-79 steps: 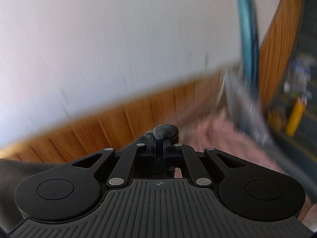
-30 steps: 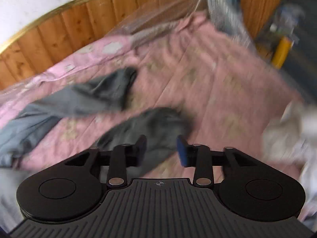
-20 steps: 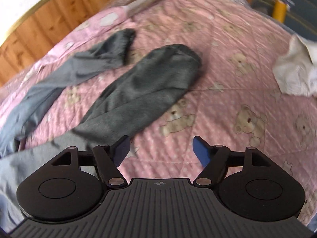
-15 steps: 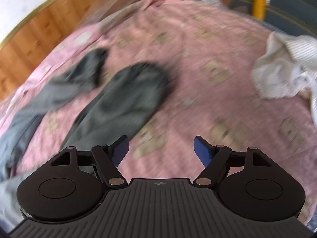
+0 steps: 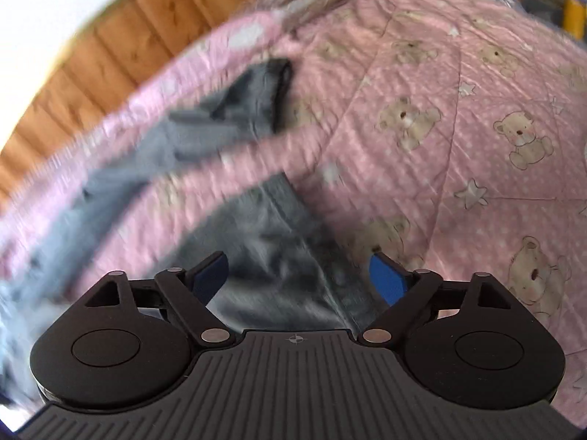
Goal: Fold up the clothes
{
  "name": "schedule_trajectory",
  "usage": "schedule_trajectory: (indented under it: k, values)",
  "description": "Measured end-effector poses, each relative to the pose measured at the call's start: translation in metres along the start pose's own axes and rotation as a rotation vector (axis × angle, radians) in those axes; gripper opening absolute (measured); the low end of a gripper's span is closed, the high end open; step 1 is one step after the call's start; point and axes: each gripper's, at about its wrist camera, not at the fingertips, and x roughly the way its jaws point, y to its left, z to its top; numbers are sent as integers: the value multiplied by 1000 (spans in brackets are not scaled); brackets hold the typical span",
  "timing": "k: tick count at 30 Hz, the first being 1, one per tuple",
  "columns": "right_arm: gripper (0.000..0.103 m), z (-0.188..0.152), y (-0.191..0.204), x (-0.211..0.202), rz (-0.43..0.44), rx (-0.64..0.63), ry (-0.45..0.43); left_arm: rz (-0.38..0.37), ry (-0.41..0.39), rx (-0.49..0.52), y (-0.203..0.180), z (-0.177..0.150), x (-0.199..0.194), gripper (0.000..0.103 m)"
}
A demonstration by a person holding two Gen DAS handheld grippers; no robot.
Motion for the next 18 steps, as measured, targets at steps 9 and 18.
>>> schedule_trajectory:
  k: [9, 18]
  values:
    - [15, 45, 2, -82, 123, 20, -100, 23, -116, -67, 18, 18, -18, 10]
    - [57, 159, -1, 35, -71, 119, 75, 42, -24, 65, -27, 31, 12, 11]
